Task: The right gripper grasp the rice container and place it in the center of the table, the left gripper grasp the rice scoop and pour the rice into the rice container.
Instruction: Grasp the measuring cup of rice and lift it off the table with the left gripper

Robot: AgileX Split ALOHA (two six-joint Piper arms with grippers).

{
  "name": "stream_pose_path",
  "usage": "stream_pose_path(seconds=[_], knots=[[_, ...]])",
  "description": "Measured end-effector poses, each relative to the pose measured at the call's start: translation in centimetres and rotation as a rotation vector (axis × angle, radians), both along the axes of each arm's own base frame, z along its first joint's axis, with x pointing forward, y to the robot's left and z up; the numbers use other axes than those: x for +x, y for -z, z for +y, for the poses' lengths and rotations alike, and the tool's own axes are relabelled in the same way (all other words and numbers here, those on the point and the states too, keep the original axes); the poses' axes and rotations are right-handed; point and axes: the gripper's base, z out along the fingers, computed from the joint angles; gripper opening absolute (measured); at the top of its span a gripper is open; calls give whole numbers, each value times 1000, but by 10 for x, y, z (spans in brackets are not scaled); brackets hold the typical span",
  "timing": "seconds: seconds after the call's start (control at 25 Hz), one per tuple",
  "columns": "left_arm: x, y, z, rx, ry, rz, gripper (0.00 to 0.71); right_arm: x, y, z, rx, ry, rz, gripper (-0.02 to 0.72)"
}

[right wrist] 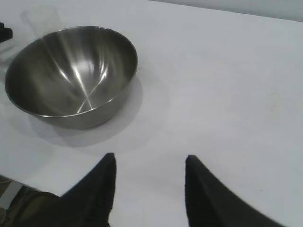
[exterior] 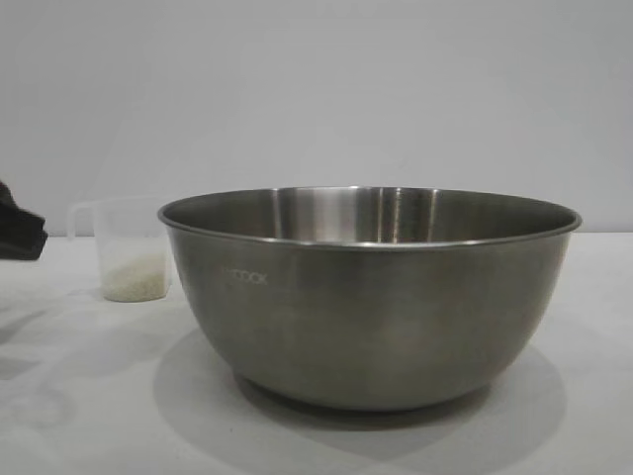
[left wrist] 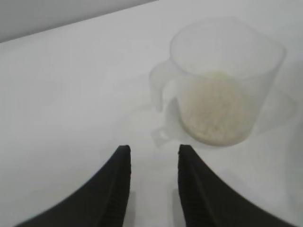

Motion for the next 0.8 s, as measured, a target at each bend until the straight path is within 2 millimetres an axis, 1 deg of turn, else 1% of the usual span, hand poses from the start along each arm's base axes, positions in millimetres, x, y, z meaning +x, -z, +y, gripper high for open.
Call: stream_pose_path(seconds=[0.16,0.28,0.8], knots=[[9,10,-2,4,-7,13,204,0,0,0,0,0,0,287],[18,14,-3,1,-20,3,204,0,0,0,0,0,0,287],[55,20,-12,-19,-39,-67,204,0,0,0,0,0,0,287]])
